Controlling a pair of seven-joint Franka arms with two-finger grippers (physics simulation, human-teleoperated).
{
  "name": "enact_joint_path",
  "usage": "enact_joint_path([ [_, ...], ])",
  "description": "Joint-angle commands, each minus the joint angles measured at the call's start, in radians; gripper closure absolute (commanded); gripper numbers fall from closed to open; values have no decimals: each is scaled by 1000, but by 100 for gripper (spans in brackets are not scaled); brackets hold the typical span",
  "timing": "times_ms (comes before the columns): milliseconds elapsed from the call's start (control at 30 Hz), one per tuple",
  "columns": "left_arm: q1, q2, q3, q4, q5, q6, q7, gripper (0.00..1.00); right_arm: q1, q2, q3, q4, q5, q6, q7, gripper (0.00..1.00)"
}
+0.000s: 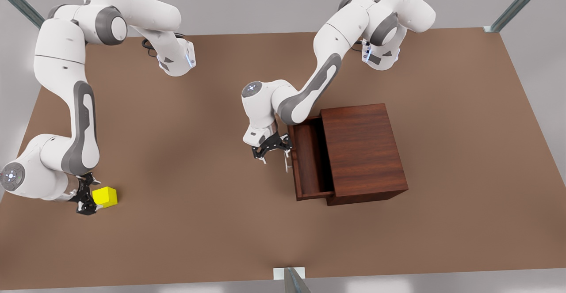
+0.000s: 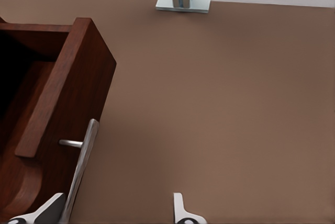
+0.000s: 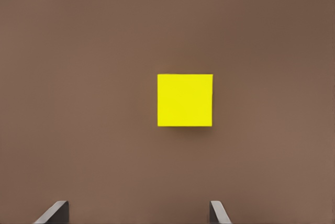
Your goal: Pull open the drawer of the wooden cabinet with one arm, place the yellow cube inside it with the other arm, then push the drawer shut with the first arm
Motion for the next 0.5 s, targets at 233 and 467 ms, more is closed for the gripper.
enact_joint_path([
  [233, 4, -187, -191, 174, -9, -664, 164, 0, -127, -26, 129, -110, -94, 136, -93, 0],
  [467, 829, -624, -177, -295, -515, -441, 1197, 0, -190, 55, 195, -110, -227, 210, -109, 0],
])
